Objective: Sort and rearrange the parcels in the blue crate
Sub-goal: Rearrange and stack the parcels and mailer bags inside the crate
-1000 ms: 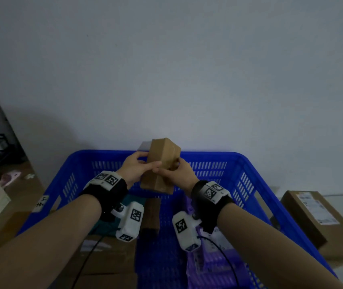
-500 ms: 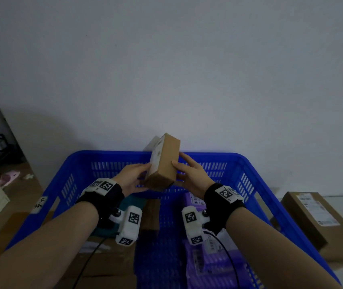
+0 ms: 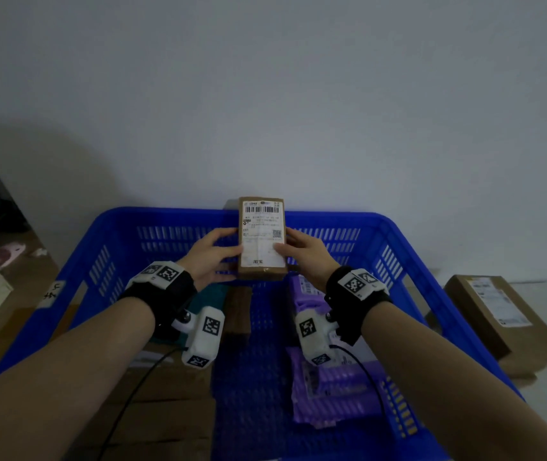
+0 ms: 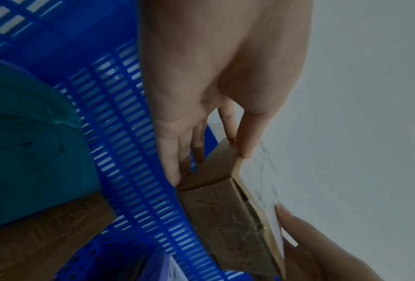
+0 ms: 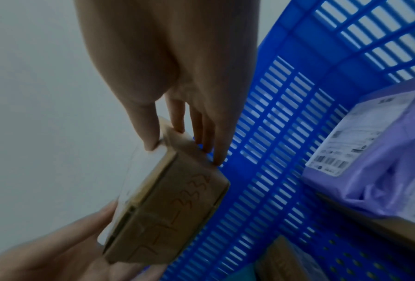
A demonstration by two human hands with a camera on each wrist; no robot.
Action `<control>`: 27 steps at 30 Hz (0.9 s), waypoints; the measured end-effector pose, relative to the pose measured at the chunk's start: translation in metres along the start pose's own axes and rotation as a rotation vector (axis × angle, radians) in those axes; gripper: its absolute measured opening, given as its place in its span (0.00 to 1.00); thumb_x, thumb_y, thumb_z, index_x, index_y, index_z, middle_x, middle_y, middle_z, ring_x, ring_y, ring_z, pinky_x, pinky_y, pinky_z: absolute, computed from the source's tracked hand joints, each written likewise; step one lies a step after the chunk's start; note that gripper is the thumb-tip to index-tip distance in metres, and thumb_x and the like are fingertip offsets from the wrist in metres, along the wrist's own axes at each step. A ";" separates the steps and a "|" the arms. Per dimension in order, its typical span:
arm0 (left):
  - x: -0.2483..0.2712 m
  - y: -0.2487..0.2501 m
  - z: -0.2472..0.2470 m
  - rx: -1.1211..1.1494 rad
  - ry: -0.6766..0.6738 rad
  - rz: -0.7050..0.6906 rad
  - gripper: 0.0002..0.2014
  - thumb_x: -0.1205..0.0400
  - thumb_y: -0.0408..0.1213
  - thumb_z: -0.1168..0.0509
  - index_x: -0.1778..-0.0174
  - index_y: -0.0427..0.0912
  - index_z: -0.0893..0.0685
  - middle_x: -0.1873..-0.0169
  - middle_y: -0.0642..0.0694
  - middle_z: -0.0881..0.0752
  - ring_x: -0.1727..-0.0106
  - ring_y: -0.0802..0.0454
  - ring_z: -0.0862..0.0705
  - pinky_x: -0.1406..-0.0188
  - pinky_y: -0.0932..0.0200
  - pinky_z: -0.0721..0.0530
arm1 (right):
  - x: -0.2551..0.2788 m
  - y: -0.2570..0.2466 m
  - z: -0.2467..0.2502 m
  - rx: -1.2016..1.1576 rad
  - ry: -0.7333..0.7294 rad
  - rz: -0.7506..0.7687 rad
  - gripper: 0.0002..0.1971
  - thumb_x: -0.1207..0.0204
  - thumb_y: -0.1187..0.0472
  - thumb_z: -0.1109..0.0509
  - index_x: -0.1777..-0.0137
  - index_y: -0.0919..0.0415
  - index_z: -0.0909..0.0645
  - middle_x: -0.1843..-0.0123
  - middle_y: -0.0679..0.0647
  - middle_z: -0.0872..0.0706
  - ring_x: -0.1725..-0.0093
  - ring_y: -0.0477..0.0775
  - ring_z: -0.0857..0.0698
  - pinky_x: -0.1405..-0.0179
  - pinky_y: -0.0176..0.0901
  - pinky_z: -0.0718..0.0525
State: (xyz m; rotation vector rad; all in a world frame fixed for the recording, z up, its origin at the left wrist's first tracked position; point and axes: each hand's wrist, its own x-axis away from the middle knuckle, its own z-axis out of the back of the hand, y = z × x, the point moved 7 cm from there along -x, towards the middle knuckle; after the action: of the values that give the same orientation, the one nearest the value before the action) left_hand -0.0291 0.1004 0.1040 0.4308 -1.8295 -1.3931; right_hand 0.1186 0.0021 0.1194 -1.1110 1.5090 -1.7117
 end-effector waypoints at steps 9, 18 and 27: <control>-0.005 -0.083 -0.025 -0.086 -0.041 0.178 0.29 0.18 0.25 0.37 0.22 0.50 0.31 0.37 0.40 0.16 0.40 0.42 0.17 0.50 0.48 0.17 | 0.012 0.080 0.006 0.344 0.022 -0.092 0.28 0.28 0.72 0.27 0.29 0.67 0.30 0.33 0.60 0.18 0.33 0.58 0.18 0.36 0.51 0.18; -0.013 -0.160 -0.031 -0.211 -0.045 0.428 0.27 0.18 0.25 0.37 0.22 0.41 0.33 0.33 0.38 0.21 0.36 0.41 0.22 0.46 0.42 0.17 | 0.016 0.172 -0.005 0.727 -0.106 -0.339 0.69 0.47 0.50 0.15 0.17 0.60 0.62 0.17 0.62 0.43 0.22 0.64 0.34 0.25 0.61 0.29; -0.031 -0.191 -0.035 -0.258 -0.029 0.542 0.26 0.17 0.22 0.41 0.22 0.39 0.32 0.29 0.37 0.25 0.28 0.37 0.26 0.39 0.41 0.19 | 0.014 0.210 -0.003 0.754 -0.170 -0.490 0.58 0.37 0.58 0.18 0.17 0.64 0.56 0.19 0.63 0.40 0.22 0.63 0.33 0.25 0.53 0.28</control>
State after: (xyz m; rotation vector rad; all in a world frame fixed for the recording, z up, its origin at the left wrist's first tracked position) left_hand -0.0184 0.0334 -0.0808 -0.2093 -1.5961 -1.2254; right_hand 0.0899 -0.0457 -0.0832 -1.1969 0.4001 -2.1632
